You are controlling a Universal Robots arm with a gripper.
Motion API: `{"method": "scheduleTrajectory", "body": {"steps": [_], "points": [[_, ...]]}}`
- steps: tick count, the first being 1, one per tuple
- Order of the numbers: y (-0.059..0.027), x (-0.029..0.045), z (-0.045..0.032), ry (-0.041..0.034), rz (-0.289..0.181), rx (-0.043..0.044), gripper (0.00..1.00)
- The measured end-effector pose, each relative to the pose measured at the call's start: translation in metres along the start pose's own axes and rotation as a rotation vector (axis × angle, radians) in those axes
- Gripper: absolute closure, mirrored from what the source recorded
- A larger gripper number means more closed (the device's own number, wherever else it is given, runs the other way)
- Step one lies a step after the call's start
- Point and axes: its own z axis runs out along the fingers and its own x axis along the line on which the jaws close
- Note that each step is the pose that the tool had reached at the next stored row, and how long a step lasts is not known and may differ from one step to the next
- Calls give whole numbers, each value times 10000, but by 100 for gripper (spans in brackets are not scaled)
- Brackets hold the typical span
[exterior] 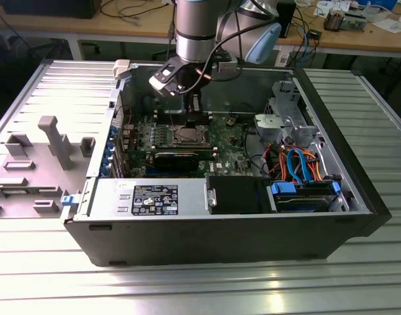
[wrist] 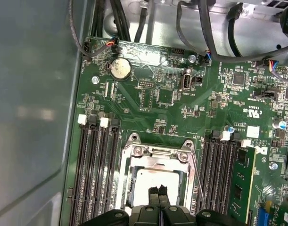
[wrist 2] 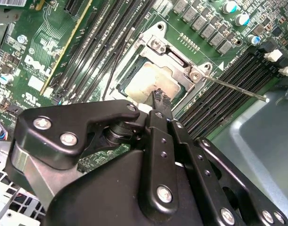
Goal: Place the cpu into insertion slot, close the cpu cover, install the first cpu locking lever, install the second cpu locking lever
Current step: 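Install the first cpu locking lever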
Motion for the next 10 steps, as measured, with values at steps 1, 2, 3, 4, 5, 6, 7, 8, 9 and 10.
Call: {"method": "scheduleTrajectory", "body": {"steps": [1,2,3,4,5,6,7,8,9,10], "points": [[0,0,0,-8,-278,-16,89],[0,0,0,-14,-491,-29,89],[0,0,-1,-22,-806,-48,89],[0,0,0,-27,-989,-60,89],[0,0,0,-33,-1196,-72,89],[0,0,0,-42,-1526,-92,89],[0,0,-1,-51,-1874,-113,89],[0,-1,-1,-64,-2348,-141,89],[0,-1,-6,-73,-2684,-161,89],[0,-1,-11,-81,-3055,-186,89]]}}
